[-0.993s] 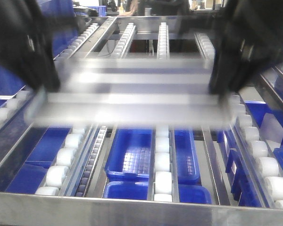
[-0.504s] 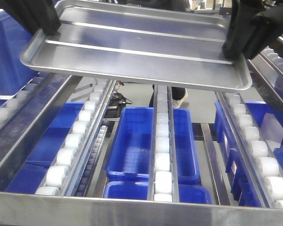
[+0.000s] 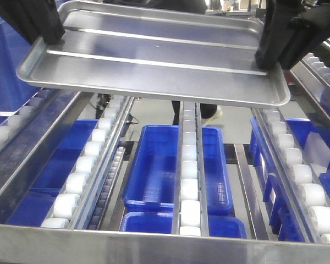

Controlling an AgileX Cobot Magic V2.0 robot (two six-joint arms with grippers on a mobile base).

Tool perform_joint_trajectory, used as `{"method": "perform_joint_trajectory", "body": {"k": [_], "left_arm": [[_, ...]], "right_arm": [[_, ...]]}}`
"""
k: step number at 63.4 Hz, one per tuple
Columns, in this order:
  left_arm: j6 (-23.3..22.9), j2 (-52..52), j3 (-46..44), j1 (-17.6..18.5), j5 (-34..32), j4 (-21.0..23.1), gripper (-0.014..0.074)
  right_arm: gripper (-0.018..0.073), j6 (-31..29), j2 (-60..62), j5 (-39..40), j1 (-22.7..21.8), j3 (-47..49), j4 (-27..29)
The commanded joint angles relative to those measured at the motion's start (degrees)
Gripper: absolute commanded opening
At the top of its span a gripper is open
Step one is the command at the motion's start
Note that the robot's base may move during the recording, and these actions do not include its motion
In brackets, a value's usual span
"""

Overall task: Grab silver tray and stack on right shelf
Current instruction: 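Lift the silver tray with both grippers up off the shelf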

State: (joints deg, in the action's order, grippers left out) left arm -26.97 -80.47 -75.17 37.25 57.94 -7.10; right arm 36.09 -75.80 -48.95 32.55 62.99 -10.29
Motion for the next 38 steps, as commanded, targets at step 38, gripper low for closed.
{"method": "perform_joint_trajectory", "body": {"k": [38], "left_arm": [[-0.21,2.25,-2.0,-0.09,0.41,-4.75,-0.0093]], "right_arm": [[0.0057,-1.51,1.83,-1.73,-0.41,1.67,-4.2]]}}
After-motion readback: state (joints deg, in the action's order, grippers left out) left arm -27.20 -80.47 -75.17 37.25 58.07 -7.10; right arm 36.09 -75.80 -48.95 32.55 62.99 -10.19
